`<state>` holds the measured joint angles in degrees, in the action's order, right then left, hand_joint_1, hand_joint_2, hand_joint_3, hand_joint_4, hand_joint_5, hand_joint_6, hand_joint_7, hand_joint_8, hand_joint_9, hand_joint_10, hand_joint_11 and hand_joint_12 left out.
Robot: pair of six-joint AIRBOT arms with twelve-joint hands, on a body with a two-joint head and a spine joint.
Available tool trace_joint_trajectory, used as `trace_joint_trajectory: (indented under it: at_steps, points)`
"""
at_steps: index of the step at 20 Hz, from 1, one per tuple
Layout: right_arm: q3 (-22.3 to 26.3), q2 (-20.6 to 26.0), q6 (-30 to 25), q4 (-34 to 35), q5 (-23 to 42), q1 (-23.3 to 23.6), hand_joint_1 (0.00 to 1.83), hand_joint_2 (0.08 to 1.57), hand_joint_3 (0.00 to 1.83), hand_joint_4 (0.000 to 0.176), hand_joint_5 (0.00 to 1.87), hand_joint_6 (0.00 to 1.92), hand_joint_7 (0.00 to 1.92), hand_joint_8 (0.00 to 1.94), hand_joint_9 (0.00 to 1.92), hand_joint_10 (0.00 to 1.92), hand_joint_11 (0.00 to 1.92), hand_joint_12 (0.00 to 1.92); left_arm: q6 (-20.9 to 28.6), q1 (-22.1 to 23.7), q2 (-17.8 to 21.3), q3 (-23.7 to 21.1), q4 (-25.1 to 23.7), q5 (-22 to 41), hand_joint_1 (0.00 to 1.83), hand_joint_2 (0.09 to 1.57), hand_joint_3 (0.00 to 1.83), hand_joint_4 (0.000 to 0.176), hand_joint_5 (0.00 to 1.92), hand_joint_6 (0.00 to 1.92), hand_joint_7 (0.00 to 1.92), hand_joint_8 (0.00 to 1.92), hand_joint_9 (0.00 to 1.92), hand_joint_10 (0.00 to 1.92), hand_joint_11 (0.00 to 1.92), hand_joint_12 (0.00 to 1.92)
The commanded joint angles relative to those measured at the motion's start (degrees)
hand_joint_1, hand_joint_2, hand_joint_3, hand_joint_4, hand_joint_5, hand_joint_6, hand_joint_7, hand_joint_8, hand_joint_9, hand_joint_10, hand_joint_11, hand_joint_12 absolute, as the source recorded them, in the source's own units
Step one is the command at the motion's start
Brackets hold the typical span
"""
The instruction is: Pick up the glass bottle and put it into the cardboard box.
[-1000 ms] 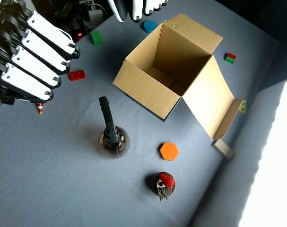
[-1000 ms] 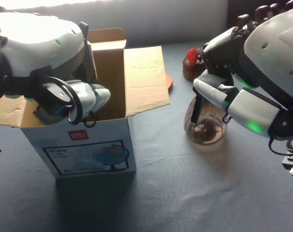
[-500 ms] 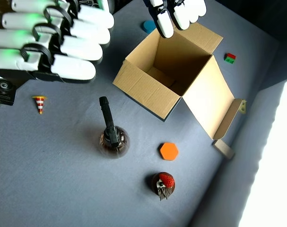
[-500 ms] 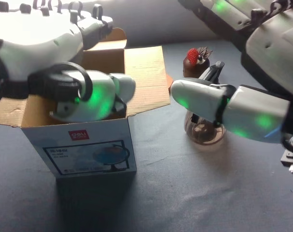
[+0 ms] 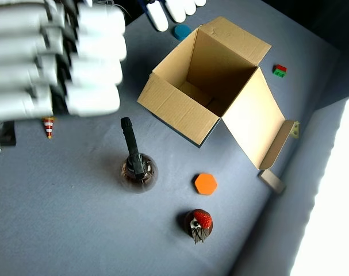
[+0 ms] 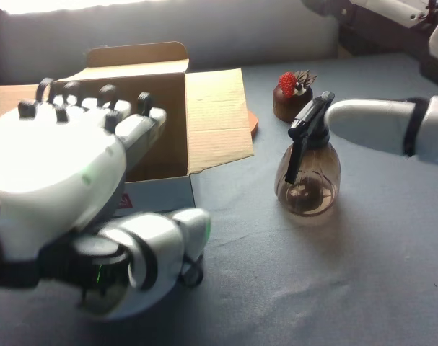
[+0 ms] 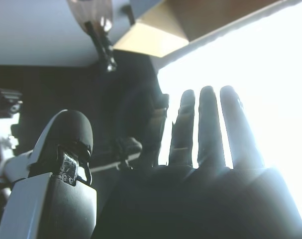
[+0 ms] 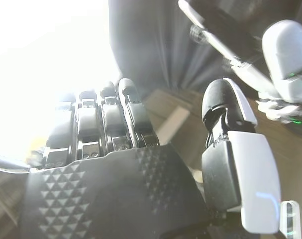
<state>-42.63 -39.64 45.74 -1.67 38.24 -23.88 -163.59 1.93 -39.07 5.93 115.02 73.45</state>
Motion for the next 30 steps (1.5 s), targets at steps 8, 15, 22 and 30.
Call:
trace_joint_trajectory:
  at_steps: [8, 15, 22, 30]
  points:
    - [-13.5, -3.4, -42.1, -30.1, -5.6, 6.6, 1.05, 1.14, 0.0, 0.0, 0.04, 0.02, 0.03, 0.0, 0.0, 0.0, 0.0, 0.0, 4.9, -4.8, -0.3, -7.3, -5.4, 8.0, 0.0, 1.26, 0.0, 0.057, 0.0, 0.0, 0.01, 0.0, 0.0, 0.0, 0.0, 0.0]
    - [-19.4, -6.7, -59.4, -46.1, -8.4, 9.8, 1.1, 1.11, 0.0, 0.0, 0.04, 0.01, 0.05, 0.01, 0.0, 0.0, 0.0, 0.0, 17.0, -18.1, -3.7, -7.9, -13.3, 8.0, 0.0, 1.26, 0.0, 0.058, 0.0, 0.0, 0.0, 0.0, 0.0, 0.0, 0.0, 0.0]
    - [-21.7, -12.3, -64.1, -53.7, -17.5, 12.7, 1.1, 1.1, 0.0, 0.0, 0.01, 0.0, 0.04, 0.0, 0.0, 0.0, 0.0, 0.0, 25.7, -28.7, -12.8, -4.4, -19.1, 12.4, 0.0, 1.26, 0.0, 0.057, 0.0, 0.0, 0.0, 0.0, 0.0, 0.0, 0.0, 0.0]
    - [-25.9, -18.2, -63.4, -53.6, -21.3, 9.3, 1.1, 1.1, 0.0, 0.0, 0.02, 0.0, 0.04, 0.0, 0.0, 0.0, 0.0, 0.0, 32.0, -34.1, -19.0, -1.7, -21.8, 15.8, 0.0, 1.26, 0.0, 0.055, 0.0, 0.0, 0.0, 0.0, 0.0, 0.0, 0.0, 0.0]
